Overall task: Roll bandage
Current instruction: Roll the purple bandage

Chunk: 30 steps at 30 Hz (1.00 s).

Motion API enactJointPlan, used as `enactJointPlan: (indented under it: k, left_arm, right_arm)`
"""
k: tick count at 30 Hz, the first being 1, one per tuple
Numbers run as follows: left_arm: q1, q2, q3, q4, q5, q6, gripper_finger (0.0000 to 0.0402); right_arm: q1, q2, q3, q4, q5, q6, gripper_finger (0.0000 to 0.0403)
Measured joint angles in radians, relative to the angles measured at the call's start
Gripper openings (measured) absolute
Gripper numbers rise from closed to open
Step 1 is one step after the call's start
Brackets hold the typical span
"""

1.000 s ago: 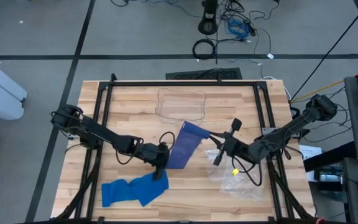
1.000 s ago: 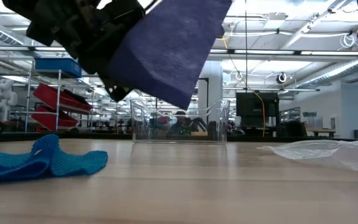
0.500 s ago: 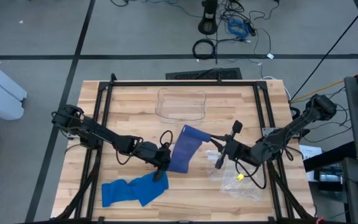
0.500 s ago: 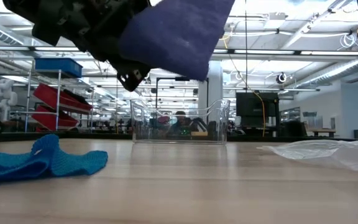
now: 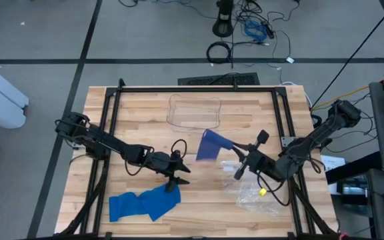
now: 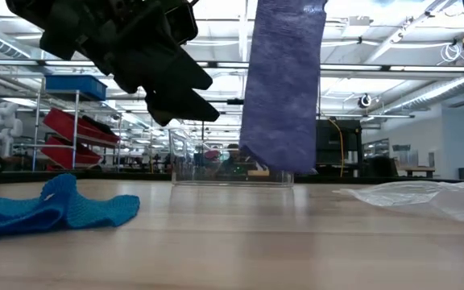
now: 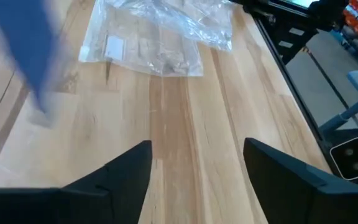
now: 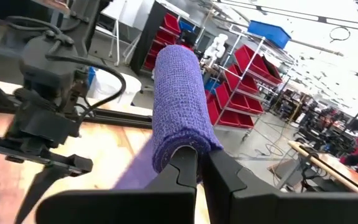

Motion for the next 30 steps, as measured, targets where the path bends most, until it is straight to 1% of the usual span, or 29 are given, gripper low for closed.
enactJointPlan:
  k: [3,6,8,11,13,15,18,21,23,27,28,30]
  left_arm:
    - [0.003,-0.019,0.0,0.001,-0.01,0.063,0.0261]
    - [-0.001,-0.046,0.0,0.001,-0.08,0.152,0.0257]
    - [-0.019,-0.069,0.0,-0.003,-0.167,0.243,0.0253]
    - [-0.07,-0.093,0.001,0.003,-0.372,0.407,0.0247]
    - [-0.107,-0.099,0.001,0.007,-0.489,0.532,0.0244]
    - [-0.141,-0.099,0.001,0.033,-0.562,0.662,0.024]
    - [-0.182,-0.097,0.001,0.08,-0.573,0.882,0.0235]
    - [-0.216,-0.087,0.001,0.107,-0.574,1.05,0.023]
    - [-0.23,-0.087,0.001,0.105,-0.597,1.127,0.0225]
    - [-0.256,-0.086,0.001,0.125,-0.711,1.244,0.021]
    - [-0.261,-0.086,0.001,0.145,-0.724,1.277,0.0206]
    - [-0.267,-0.086,0.001,0.18,-0.725,1.34,0.0196]
  right_arm:
    - [0.017,-0.008,0.0,-0.011,-0.001,0.02,0.0]
    - [0.044,-0.028,0.0,-0.041,-0.003,0.064,0.0]
    - [0.062,-0.05,0.0,-0.074,-0.013,0.112,0.0]
    - [0.085,-0.092,0.0,-0.167,-0.034,0.218,0.0]
    - [0.086,-0.121,0.0,-0.254,-0.108,0.311,0.0]
    - [0.079,-0.139,0.0,-0.335,-0.189,0.405,0.0]
    - [0.055,-0.145,0.0,-0.405,-0.287,0.493,0.0]
    - [0.037,-0.144,0.0,-0.404,-0.373,0.551,0.0]
    - [0.027,-0.144,0.0,-0.393,-0.446,0.595,0.0]
    - [0.01,-0.143,0.0,-0.388,-0.605,0.708,0.0]
    - [0.006,-0.139,0.0,-0.386,-0.629,0.729,0.0]
    - [-0.003,-0.126,0.0,-0.386,-0.645,0.755,0.0]
